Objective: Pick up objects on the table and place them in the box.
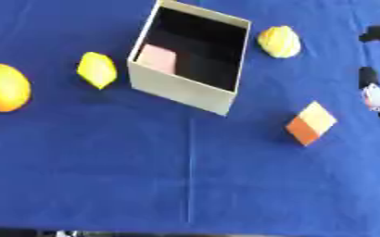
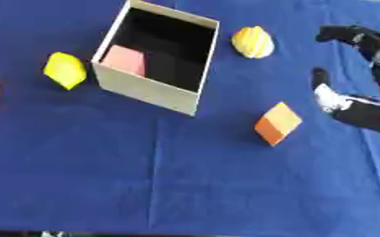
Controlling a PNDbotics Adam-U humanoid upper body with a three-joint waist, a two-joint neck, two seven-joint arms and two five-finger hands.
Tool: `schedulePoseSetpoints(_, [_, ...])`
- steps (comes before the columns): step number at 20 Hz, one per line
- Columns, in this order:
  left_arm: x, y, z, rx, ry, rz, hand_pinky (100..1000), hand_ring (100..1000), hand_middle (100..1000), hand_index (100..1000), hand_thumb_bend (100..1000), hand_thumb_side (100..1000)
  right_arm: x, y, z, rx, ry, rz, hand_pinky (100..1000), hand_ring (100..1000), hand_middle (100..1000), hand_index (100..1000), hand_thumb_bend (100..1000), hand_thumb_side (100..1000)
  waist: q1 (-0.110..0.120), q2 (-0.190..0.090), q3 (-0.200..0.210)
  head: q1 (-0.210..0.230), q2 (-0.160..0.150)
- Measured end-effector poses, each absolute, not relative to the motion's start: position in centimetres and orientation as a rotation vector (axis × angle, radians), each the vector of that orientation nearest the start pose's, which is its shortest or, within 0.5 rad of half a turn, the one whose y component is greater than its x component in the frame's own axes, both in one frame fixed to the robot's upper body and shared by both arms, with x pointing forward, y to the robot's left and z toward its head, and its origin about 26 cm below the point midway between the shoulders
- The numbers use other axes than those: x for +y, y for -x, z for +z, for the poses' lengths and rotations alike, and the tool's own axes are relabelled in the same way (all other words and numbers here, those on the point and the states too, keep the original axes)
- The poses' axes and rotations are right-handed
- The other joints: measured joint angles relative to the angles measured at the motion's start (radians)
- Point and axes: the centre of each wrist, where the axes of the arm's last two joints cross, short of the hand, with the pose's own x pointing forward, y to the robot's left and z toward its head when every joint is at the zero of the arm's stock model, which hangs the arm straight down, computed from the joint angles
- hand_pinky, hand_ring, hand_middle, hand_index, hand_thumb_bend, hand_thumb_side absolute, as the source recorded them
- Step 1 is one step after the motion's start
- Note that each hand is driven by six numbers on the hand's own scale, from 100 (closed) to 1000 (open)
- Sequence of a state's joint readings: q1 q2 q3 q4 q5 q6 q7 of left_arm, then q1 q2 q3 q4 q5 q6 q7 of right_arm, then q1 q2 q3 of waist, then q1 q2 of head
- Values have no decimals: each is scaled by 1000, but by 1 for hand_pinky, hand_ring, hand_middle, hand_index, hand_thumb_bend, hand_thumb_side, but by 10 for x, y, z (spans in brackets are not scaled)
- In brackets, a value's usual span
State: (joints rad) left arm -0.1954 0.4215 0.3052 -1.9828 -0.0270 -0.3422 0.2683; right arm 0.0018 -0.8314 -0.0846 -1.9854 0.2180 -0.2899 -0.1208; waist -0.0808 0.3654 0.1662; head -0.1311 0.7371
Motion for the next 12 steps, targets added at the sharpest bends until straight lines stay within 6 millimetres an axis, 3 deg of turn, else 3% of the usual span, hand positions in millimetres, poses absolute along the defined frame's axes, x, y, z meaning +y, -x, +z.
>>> schedulePoseSetpoints(1, [358,-277,207,3500,907,14,868,774,771,878,100,498,-369,-260,195,-2158,793,967,938,954,828,912,100,213,-1,0,0,0,0])
schedulePoseSetpoints(2, [358,-277,207,3500,907,15,868,774,771,878,100,499,-370,-259,195,-2149,800,986,941,965,847,925,100,202,-4,0,0,1,0])
schedulePoseSetpoints(12, [359,-277,207,3502,910,18,869,774,772,878,100,500,-381,-259,222,-1964,916,1440,957,987,885,952,100,236,-7,0,-5,6,1])
